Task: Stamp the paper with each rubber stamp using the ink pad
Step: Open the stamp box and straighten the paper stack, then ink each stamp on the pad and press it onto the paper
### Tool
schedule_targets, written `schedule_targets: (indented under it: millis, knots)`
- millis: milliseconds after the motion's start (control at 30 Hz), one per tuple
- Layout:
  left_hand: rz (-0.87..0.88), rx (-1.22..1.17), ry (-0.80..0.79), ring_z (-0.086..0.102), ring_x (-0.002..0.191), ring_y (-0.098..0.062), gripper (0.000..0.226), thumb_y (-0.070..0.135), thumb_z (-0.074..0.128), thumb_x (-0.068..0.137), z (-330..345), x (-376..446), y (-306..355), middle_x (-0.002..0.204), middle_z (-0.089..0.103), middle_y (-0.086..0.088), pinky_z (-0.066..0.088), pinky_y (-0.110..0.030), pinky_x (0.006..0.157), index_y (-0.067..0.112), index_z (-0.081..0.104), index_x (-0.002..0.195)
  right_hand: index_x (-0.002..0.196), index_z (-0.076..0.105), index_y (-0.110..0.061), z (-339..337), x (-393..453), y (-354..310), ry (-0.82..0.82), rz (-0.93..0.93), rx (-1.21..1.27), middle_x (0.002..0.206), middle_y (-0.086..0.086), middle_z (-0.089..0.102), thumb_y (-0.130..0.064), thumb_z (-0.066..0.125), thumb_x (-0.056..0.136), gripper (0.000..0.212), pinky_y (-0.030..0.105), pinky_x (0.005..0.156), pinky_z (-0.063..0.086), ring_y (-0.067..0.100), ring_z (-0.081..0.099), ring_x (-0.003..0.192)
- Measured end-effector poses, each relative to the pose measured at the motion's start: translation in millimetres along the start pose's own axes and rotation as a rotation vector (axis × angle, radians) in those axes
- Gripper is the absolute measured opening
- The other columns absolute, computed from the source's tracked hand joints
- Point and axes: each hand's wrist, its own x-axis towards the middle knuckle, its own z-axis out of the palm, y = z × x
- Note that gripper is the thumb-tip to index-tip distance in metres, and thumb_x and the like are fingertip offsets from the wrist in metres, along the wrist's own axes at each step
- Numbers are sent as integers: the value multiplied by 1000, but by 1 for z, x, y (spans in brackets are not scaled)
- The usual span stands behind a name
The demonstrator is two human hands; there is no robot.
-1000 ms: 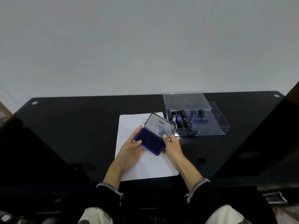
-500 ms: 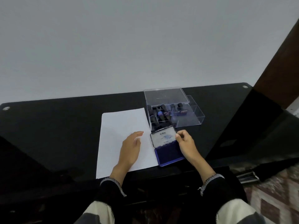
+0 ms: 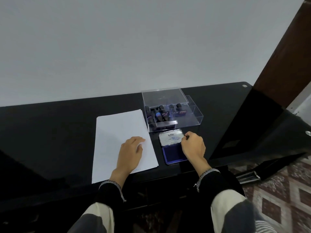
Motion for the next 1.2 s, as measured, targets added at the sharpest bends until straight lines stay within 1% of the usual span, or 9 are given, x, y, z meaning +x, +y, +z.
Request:
schedule_targets:
  millis: [133,267,367,433,567,667,833,967,1200]
  knots:
    - [-7,10,-36,52,118,-14,30,9,48,98,0,1,-1,128,59,5,37,-31,106,20,65,120,98,65,-14,2,3,-3,6,-8,8,100,9,64,-18,52,94,15,32,67,45,25,57,89]
    - [-90,-74,24,50,121,-11,28,8,47,99,-9,1,-2,128,58,5,28,-15,102,17,65,119,127,51,-13,8,-9,-9,2,-132,-173,128,11,49,-40,49,94,43,40,96,37,29,45,116]
    - [-225,-20,190,46,126,-18,27,10,49,98,-17,-1,-8,131,56,0,29,-23,105,15,64,120,142,30,-14,24,-27,-19,-100,-167,-253,143,16,33,-66,47,85,79,45,104,28,33,33,128]
    - [-331,38,248,39,133,-23,30,16,53,96,-23,-3,-15,138,50,-4,29,-34,111,16,60,125,147,18,-14,33,-34,-23,-140,-167,-331,150,20,22,-72,47,81,92,48,110,23,36,25,135]
    - [-515,143,297,22,142,-31,45,28,56,95,-34,-8,-26,151,34,-13,16,-44,117,15,49,137,145,20,-12,36,-34,-29,-118,-114,-308,151,20,22,-64,52,84,87,51,115,18,35,22,138]
    - [-626,146,283,21,142,-34,54,33,57,94,-40,-8,-28,153,28,-16,14,-47,116,14,41,142,142,28,-11,38,-37,-37,-82,-158,-303,152,18,25,-59,50,88,76,52,116,6,33,18,141]
    - [-705,189,260,32,133,-37,56,32,57,94,-48,-2,-24,149,37,-16,22,-45,110,13,39,143,124,51,-13,48,-51,-65,-97,-400,-236,129,5,54,-41,43,98,39,39,109,20,25,39,124]
    - [-706,152,254,39,127,-37,55,23,61,92,-55,1,-25,142,47,-14,30,-44,106,12,40,142,128,47,-10,61,-59,-81,-208,-367,-315,130,8,47,-41,45,97,43,40,105,22,26,39,122]
    - [-691,49,208,38,130,-35,66,9,61,85,-62,-4,-24,143,46,-9,32,-44,108,16,35,146,131,36,-6,60,-58,-96,-388,-206,-227,134,15,39,-20,63,87,54,39,106,25,32,36,126]
